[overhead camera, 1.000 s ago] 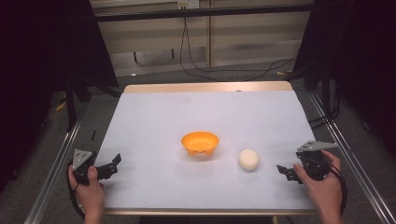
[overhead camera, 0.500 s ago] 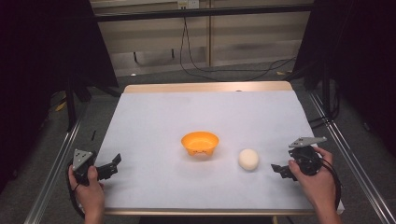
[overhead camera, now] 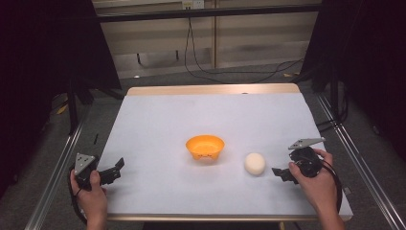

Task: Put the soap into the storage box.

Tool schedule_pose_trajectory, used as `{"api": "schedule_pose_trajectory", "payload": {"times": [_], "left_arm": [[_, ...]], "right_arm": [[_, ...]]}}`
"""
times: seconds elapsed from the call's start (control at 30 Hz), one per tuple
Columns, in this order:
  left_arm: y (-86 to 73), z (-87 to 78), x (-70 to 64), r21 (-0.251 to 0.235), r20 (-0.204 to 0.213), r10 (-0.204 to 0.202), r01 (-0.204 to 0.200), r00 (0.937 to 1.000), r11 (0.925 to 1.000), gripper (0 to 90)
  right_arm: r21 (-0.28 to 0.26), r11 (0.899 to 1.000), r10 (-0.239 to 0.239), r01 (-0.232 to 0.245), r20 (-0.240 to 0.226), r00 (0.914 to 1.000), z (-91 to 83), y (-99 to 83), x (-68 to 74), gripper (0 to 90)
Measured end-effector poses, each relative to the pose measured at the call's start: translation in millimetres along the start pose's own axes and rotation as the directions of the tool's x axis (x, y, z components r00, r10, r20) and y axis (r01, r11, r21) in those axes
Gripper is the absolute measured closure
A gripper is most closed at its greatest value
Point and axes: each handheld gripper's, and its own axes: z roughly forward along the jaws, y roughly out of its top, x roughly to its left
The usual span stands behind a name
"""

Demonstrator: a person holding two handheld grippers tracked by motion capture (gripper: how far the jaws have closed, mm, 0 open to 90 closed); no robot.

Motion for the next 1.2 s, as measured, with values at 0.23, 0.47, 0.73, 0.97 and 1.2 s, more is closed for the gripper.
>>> {"api": "schedule_pose_trajectory", "payload": {"times": [0.23,0.47,0.73,0.97,1.2], "left_arm": [[0.2,0.5,0.7,0.005,0.008,-0.003,0.003,1.0000,1.0000,1.2],[0.3,0.9,0.6,0.009,0.008,-0.003,0.003,1.0000,1.0000,1.2],[0.3,0.9,0.9,0.009,0.013,-0.005,0.005,0.9999,0.9999,1.3],[0.4,1.1,1.4,0.011,0.014,-0.004,0.004,0.9999,0.9999,1.3],[0.5,1.5,1.0,0.015,0.012,-0.006,0.006,0.9999,0.9999,1.4]], "right_arm": [[0.014,1.000,0.001,-0.001,-0.016,0.9999,4.0,2.7,4.2,12.0],[0.022,1.000,0.002,-0.001,-0.044,0.9990,9.4,6.5,6.6,12.2],[0.024,1.000,-0.015,0.017,-0.065,0.9978,12.8,13.3,11.9,12.2],[0.027,0.999,-0.039,0.041,-0.082,0.9959,18.3,19.4,20.5,12.2],[0.035,0.998,-0.053,0.057,-0.109,0.9927,26.5,23.8,26.8,12.2]]}}
